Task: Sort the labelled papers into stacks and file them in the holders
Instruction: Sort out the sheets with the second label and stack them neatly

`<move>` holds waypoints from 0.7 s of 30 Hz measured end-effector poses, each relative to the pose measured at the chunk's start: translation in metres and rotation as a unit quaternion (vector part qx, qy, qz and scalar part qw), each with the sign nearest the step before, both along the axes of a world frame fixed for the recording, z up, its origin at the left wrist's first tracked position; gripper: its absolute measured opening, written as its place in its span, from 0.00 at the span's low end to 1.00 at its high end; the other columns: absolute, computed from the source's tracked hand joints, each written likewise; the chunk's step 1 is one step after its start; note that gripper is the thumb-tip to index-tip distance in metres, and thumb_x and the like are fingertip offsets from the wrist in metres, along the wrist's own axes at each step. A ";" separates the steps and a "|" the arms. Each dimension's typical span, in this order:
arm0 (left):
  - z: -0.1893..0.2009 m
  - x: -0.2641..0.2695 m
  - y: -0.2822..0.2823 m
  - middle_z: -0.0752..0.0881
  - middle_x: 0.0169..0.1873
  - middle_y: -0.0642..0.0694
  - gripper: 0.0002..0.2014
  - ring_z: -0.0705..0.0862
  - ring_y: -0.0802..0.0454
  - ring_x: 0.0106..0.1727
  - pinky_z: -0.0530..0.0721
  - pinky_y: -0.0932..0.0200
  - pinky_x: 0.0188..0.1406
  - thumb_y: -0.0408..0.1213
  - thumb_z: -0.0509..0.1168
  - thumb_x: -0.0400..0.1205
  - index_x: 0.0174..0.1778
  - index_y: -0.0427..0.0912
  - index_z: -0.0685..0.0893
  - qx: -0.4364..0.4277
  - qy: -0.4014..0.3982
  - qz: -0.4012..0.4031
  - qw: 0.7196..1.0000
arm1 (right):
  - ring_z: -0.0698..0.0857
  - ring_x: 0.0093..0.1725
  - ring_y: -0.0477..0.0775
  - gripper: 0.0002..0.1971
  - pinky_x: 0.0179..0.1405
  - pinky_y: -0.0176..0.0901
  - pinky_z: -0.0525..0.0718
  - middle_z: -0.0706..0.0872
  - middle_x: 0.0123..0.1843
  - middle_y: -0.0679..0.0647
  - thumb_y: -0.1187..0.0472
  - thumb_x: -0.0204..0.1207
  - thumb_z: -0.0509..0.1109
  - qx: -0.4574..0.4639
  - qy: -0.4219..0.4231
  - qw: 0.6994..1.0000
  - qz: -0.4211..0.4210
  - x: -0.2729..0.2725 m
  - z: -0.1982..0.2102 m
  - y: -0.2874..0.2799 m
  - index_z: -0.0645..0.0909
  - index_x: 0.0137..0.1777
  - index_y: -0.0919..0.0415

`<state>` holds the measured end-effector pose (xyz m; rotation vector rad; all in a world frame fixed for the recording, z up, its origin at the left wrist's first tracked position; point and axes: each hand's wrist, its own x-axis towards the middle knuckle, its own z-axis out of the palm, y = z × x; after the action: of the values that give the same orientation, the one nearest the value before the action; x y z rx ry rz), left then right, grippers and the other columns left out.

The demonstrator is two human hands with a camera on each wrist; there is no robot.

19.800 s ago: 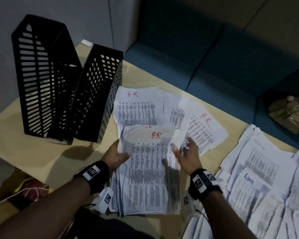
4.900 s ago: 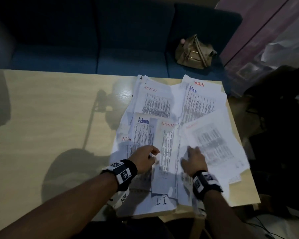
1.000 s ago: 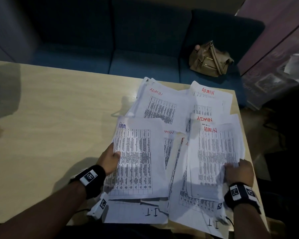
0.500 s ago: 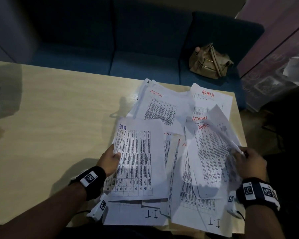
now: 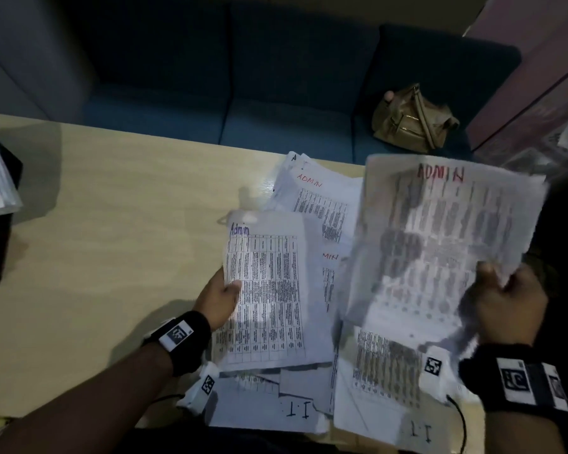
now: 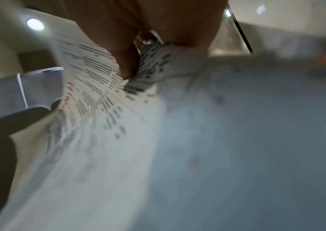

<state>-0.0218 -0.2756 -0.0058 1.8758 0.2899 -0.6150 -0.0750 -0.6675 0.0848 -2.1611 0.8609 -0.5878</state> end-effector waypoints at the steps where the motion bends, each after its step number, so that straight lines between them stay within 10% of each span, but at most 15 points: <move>1: 0.002 0.002 -0.002 0.74 0.75 0.46 0.22 0.76 0.46 0.70 0.74 0.54 0.67 0.37 0.54 0.89 0.81 0.45 0.63 -0.012 0.004 0.011 1.000 | 0.84 0.47 0.59 0.22 0.44 0.46 0.76 0.87 0.46 0.69 0.46 0.73 0.64 0.012 0.018 1.000 0.006 0.005 -0.008 0.007 0.81 0.52 0.66; 4: 0.002 0.007 -0.009 0.78 0.71 0.46 0.20 0.76 0.44 0.72 0.71 0.43 0.75 0.37 0.57 0.88 0.78 0.46 0.68 -0.055 0.028 0.026 0.998 | 0.85 0.57 0.64 0.30 0.52 0.44 0.77 0.87 0.55 0.68 0.43 0.72 0.62 0.055 0.090 0.992 0.074 0.015 -0.040 0.049 0.81 0.58 0.70; 7: 0.004 0.009 -0.016 0.77 0.73 0.44 0.24 0.75 0.46 0.73 0.69 0.44 0.77 0.43 0.61 0.85 0.77 0.41 0.69 -0.093 0.043 0.053 0.993 | 0.85 0.44 0.57 0.14 0.38 0.30 0.79 0.88 0.43 0.58 0.55 0.77 0.68 0.166 0.105 0.973 0.125 0.017 -0.075 0.100 0.82 0.51 0.67; 11: 0.013 0.005 -0.021 0.67 0.73 0.59 0.30 0.68 0.57 0.76 0.60 0.56 0.78 0.57 0.53 0.85 0.81 0.45 0.64 -0.115 0.011 0.042 0.992 | 0.84 0.43 0.56 0.09 0.40 0.42 0.80 0.87 0.43 0.55 0.56 0.81 0.65 0.209 0.146 0.955 0.154 0.017 -0.104 0.139 0.80 0.49 0.62; 15: 0.001 -0.001 -0.014 0.78 0.69 0.55 0.28 0.77 0.56 0.70 0.72 0.55 0.70 0.48 0.66 0.82 0.78 0.48 0.69 -0.043 -0.041 -0.029 0.998 | 0.82 0.43 0.57 0.05 0.44 0.53 0.86 0.83 0.43 0.54 0.59 0.79 0.67 0.212 0.170 0.946 0.175 0.022 -0.108 0.154 0.77 0.50 0.60; 21: -0.010 -0.002 -0.003 0.82 0.64 0.52 0.22 0.81 0.53 0.65 0.76 0.58 0.64 0.34 0.68 0.82 0.73 0.44 0.74 -0.106 0.032 -0.043 0.993 | 0.77 0.65 0.53 0.28 0.62 0.50 0.80 0.74 0.67 0.50 0.50 0.77 0.71 0.269 0.094 0.947 0.148 0.042 -0.082 0.142 0.64 0.73 0.55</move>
<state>-0.0238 -0.2786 -0.0157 1.6721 0.1780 -0.7363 -0.0331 -0.5252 0.0031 -1.8016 0.6750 0.0151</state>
